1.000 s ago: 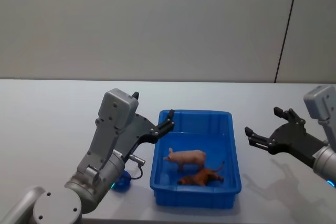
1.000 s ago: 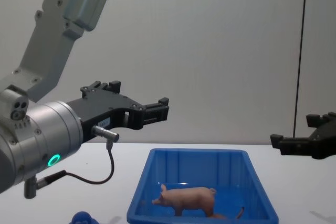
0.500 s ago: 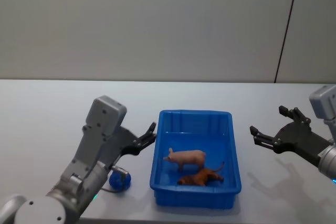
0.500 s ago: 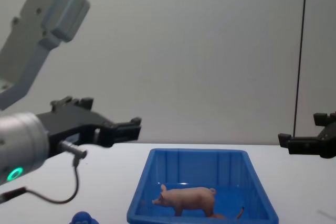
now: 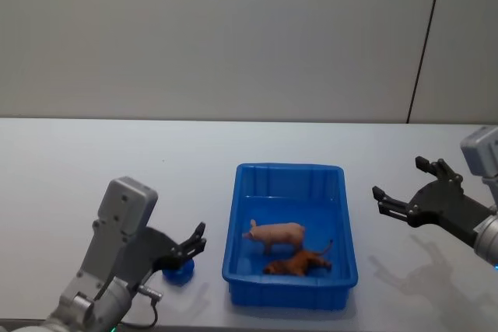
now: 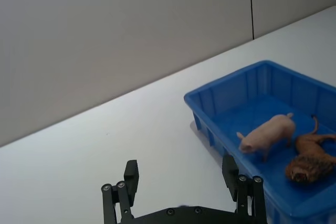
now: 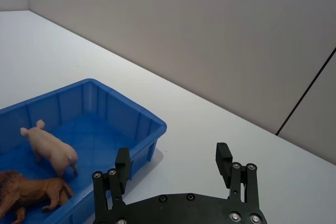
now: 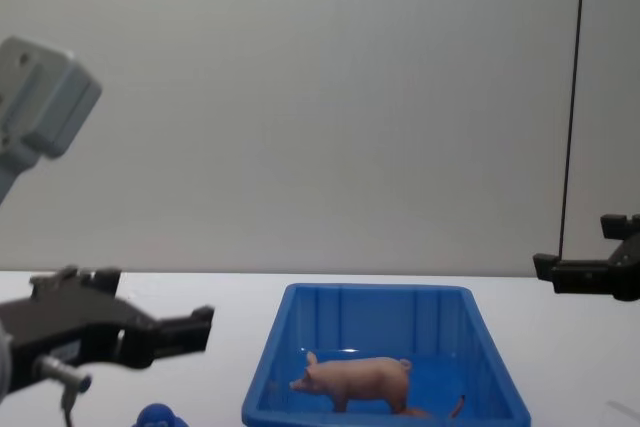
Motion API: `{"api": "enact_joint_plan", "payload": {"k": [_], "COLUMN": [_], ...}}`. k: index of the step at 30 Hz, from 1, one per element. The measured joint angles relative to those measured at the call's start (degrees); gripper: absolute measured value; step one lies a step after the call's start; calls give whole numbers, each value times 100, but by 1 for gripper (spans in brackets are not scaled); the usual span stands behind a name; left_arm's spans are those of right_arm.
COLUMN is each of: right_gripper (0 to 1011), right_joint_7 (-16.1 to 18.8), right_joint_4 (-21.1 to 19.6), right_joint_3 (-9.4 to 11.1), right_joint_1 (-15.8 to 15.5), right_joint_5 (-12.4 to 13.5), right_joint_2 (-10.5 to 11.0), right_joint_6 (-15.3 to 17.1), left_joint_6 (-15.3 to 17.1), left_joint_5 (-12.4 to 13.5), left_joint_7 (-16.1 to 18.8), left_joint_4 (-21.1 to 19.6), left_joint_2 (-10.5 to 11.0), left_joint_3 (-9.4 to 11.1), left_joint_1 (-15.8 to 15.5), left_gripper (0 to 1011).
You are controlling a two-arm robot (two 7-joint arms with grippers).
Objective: Pick up the two dolls from the table and place them into the box.
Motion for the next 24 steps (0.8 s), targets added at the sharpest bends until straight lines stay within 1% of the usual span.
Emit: {"api": "enact_joint_plan", "payload": {"k": [6, 12, 16, 21, 24], "right_gripper": [1001, 1001, 1001, 1001, 1001], "right_joint_7": [4, 5, 5, 5, 4], "right_joint_4": [4, 7, 7, 7, 7], "right_joint_3": [3, 6, 6, 7, 6], "right_joint_1": [0, 0, 0, 0, 0], "right_joint_5": [0, 0, 0, 0, 0], "right_joint_2": [3, 6, 8, 9, 9], "right_joint_6": [-4, -8, -9, -10, -10], "left_joint_6": [-68, -156, -206, -265, -283], "left_joint_5": [-177, -266, -302, -320, -320], "left_joint_7": [-110, -284, -464, -806, -952], "left_joint_4": [188, 429, 614, 927, 1033], "left_joint_2": [49, 48, 25, -30, -53], "left_joint_3": [-32, -54, -66, -79, -82], "left_joint_1": [97, 109, 83, -14, -55], "left_gripper": [1003, 1003, 1003, 1003, 1003]}}
